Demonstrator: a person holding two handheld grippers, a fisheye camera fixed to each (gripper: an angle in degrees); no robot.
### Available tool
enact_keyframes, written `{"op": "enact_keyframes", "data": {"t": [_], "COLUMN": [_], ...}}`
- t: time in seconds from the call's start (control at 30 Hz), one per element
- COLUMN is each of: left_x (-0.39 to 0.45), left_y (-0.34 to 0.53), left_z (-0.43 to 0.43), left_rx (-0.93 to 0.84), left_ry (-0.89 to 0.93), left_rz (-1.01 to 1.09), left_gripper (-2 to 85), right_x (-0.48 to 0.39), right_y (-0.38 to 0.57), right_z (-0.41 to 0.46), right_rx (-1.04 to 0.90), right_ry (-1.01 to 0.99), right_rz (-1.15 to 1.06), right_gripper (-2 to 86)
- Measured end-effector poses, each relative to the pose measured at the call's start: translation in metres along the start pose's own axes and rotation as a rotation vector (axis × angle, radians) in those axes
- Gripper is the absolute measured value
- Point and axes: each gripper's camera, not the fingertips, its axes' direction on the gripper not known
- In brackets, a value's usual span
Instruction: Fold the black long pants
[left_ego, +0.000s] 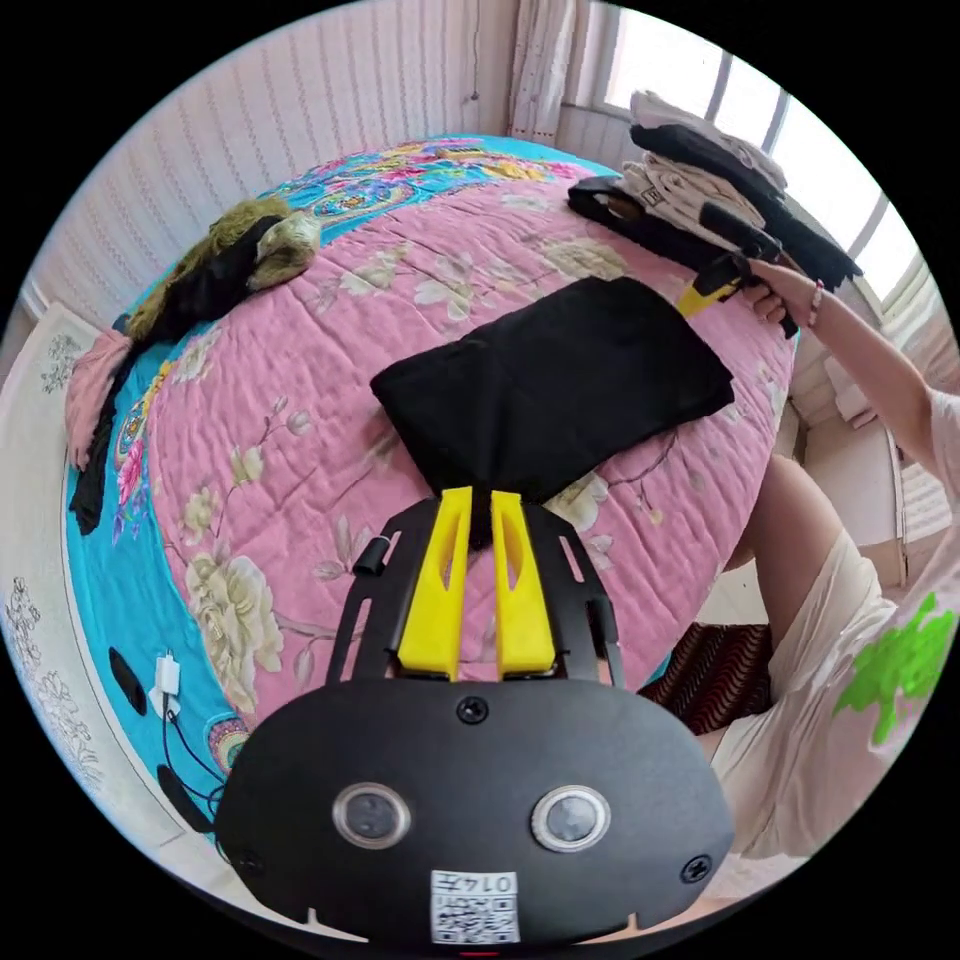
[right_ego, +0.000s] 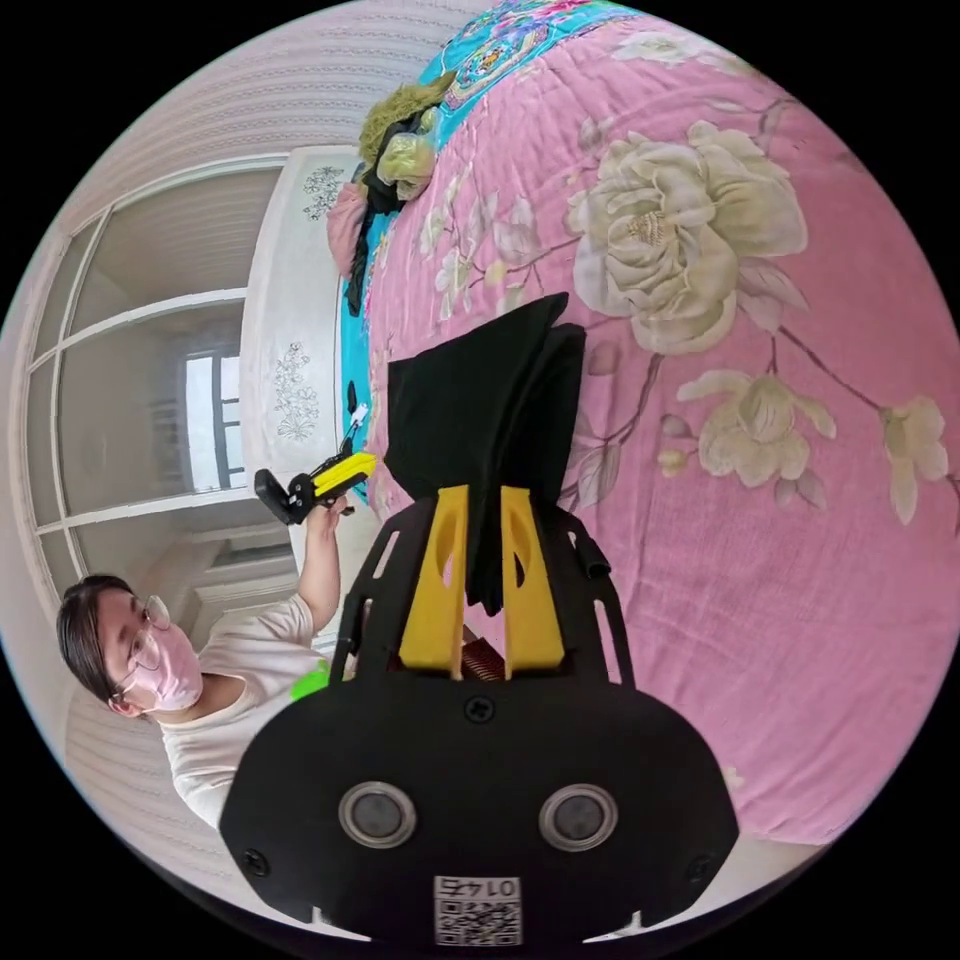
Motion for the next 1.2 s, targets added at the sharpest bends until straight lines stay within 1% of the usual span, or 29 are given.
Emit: {"op": "enact_keyframes", "data": {"t": [0.07, 0.1, 0.17, 0.2, 0.23, 0.27, 0.37, 0.43, 0.63, 0.73, 0.83, 0.9, 0.93, 0.97, 1.03, 1.13, 1.2], "left_x": [-0.050, -0.065, -0.123, -0.135, -0.157, -0.178, -0.219, -0.239, -0.279, -0.299, -0.332, -0.355, -0.370, -0.380, -0.388, -0.394, -0.400], "left_y": [0.003, 0.003, 0.001, 0.001, 0.000, -0.004, -0.008, -0.008, -0.007, -0.011, 0.001, 0.013, 0.021, 0.025, 0.025, 0.016, 0.012], "left_z": [-0.019, -0.020, -0.015, -0.013, -0.004, 0.008, 0.033, 0.043, 0.061, 0.060, 0.046, 0.031, 0.025, 0.025, 0.033, 0.038, 0.039], "left_rx": [0.068, 0.069, 0.076, 0.085, 0.087, 0.051, -0.001, -0.025, 0.004, -0.021, 0.004, 0.037, 0.027, 0.014, -0.003, -0.052, -0.072], "left_ry": [0.049, 0.081, 0.305, 0.353, 0.452, 0.519, 0.618, 0.661, 0.847, 0.866, 0.915, 0.866, 0.808, 0.797, 0.849, 0.784, 0.777], "left_rz": [-0.113, -0.157, -0.295, -0.330, -0.380, -0.421, -0.510, -0.535, -0.570, -0.560, -0.593, -0.623, -0.643, -0.657, -0.667, -0.645, -0.635], "left_gripper": [9.8, 10.8, 11.6, 11.5, 11.5, 11.6, 11.5, 11.2, 9.3, 9.5, 10.7, 11.4, 11.8, 12.4, 13.3, 13.5, 14.0], "right_x": [0.005, 0.011, 0.023, 0.030, 0.034, 0.041, 0.055, 0.060, 0.069, 0.066, 0.063, 0.063, 0.063, 0.064, 0.064, 0.066, 0.066], "right_y": [0.013, 0.020, 0.027, 0.029, 0.030, 0.030, 0.030, 0.031, 0.028, 0.022, 0.020, 0.022, 0.023, 0.024, 0.026, 0.030, 0.032], "right_z": [-0.010, -0.013, -0.011, -0.007, -0.004, 0.001, 0.016, 0.019, 0.032, 0.043, 0.044, 0.042, 0.042, 0.042, 0.042, 0.043, 0.043], "right_rx": [0.050, 0.083, 0.101, 0.105, 0.109, 0.110, 0.094, 0.106, 0.098, 0.063, 0.038, 0.030, 0.030, 0.029, 0.034, 0.042, 0.043], "right_ry": [0.012, 0.003, -0.051, -0.092, -0.110, -0.136, -0.180, -0.172, -0.294, -0.288, -0.261, -0.268, -0.269, -0.269, -0.270, -0.279, -0.282], "right_rz": [0.011, 0.029, 0.058, 0.078, 0.087, 0.104, 0.140, 0.156, 0.148, 0.133, 0.124, 0.112, 0.110, 0.109, 0.109, 0.114, 0.114], "right_gripper": [12.0, 13.6, 15.8, 16.6, 17.0, 17.4, 17.8, 17.6, 16.0, 13.8, 12.8, 12.8, 12.8, 12.8, 12.8, 12.8, 12.7]}}
